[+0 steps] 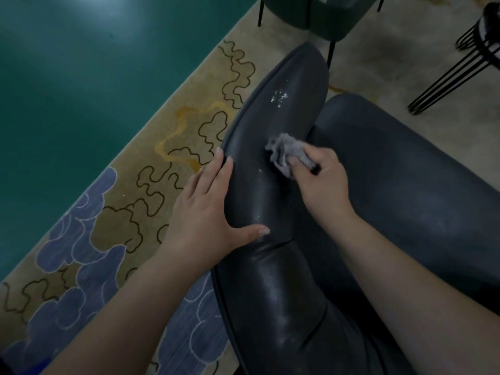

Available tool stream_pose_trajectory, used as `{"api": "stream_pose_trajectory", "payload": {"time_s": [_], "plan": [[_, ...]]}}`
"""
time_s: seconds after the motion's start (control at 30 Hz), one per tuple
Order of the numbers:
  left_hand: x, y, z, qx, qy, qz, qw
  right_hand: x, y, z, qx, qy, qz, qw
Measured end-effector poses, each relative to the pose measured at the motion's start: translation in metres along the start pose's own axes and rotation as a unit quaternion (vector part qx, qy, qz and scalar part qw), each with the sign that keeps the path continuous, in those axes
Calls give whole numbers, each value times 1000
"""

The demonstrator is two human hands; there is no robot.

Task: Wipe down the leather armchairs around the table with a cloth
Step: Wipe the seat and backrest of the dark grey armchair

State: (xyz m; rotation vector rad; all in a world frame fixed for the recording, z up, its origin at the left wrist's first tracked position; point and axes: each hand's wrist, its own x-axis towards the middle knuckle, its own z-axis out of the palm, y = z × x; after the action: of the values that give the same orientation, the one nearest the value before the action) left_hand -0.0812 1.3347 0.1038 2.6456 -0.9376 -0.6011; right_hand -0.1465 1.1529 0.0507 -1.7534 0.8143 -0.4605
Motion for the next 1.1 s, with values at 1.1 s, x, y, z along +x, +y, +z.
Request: {"api": "stream_pose_trajectory", "payload": {"time_s": [1.1], "plan": [[81, 25, -8, -73, 23, -46, 996, 40, 4, -18, -20, 48, -40, 998]]}}
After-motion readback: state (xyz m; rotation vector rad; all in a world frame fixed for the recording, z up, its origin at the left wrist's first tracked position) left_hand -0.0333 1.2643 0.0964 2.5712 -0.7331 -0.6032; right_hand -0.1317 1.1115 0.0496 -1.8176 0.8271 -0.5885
